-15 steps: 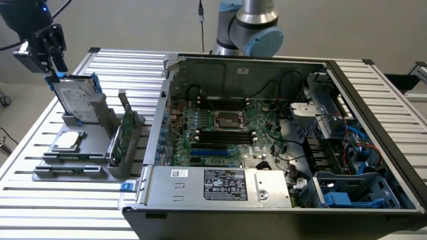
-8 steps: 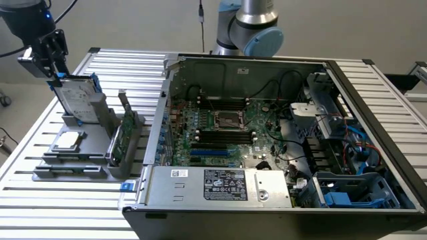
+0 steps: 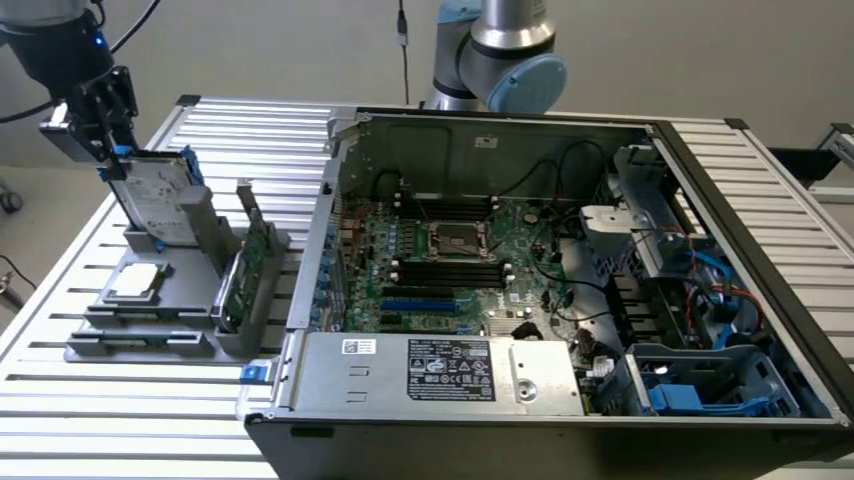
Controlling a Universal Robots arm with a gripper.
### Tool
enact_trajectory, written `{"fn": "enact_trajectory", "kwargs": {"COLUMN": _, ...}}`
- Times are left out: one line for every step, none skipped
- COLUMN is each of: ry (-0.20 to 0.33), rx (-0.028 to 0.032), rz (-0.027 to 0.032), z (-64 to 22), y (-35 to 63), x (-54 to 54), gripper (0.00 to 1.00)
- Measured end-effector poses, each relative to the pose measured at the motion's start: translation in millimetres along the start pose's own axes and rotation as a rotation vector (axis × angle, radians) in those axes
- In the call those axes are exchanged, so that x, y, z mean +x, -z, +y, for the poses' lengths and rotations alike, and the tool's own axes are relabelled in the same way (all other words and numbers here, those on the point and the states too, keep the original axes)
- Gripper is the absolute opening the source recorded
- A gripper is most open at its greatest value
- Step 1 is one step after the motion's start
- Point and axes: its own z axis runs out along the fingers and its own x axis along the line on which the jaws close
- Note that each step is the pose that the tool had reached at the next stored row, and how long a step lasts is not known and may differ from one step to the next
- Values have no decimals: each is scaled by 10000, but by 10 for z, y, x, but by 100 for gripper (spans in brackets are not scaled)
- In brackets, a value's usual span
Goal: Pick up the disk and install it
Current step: 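Pick up the disk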
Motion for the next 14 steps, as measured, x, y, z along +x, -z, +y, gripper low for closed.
{"fn": "enact_trajectory", "kwargs": {"ry": 1, "rx": 8, "rz": 4, "z": 0, "y": -12, "x": 0, "gripper": 51}}
{"fn": "enact_trajectory", "kwargs": {"ry": 0, "rx": 20, "rz": 11, "z": -1, "y": -24, "x": 0, "gripper": 51}}
{"fn": "enact_trajectory", "kwargs": {"ry": 0, "rx": 30, "rz": 21, "z": -1, "y": -34, "x": 0, "gripper": 51}}
{"fn": "enact_trajectory", "kwargs": {"ry": 0, "rx": 35, "rz": 32, "z": -1, "y": -43, "x": 0, "gripper": 51}}
{"fn": "enact_trajectory", "kwargs": {"ry": -1, "rx": 38, "rz": 42, "z": -1, "y": -52, "x": 0, "gripper": 51}}
{"fn": "enact_trajectory", "kwargs": {"ry": 0, "rx": 38, "rz": 54, "z": -2, "y": -58, "x": 0, "gripper": 51}}
{"fn": "enact_trajectory", "kwargs": {"ry": 0, "rx": 37, "rz": 66, "z": -2, "y": -64, "x": 0, "gripper": 51}}
{"fn": "enact_trajectory", "kwargs": {"ry": -2, "rx": 37, "rz": 82, "z": -2, "y": -71, "x": -1, "gripper": 51}}
{"fn": "enact_trajectory", "kwargs": {"ry": -2, "rx": 37, "rz": 98, "z": -2, "y": -80, "x": -1, "gripper": 51}}
{"fn": "enact_trajectory", "kwargs": {"ry": -2, "rx": 37, "rz": 113, "z": -2, "y": -89, "x": -1, "gripper": 51}}
{"fn": "enact_trajectory", "kwargs": {"ry": -3, "rx": 37, "rz": 129, "z": -2, "y": -99, "x": -1, "gripper": 51}}
{"fn": "enact_trajectory", "kwargs": {"ry": -3, "rx": 39, "rz": 143, "z": -3, "y": -109, "x": -1, "gripper": 51}}
{"fn": "enact_trajectory", "kwargs": {"ry": -4, "rx": 39, "rz": 159, "z": -3, "y": -119, "x": -1, "gripper": 51}}
{"fn": "enact_trajectory", "kwargs": {"ry": -4, "rx": 41, "rz": 173, "z": -4, "y": -129, "x": -1, "gripper": 51}}
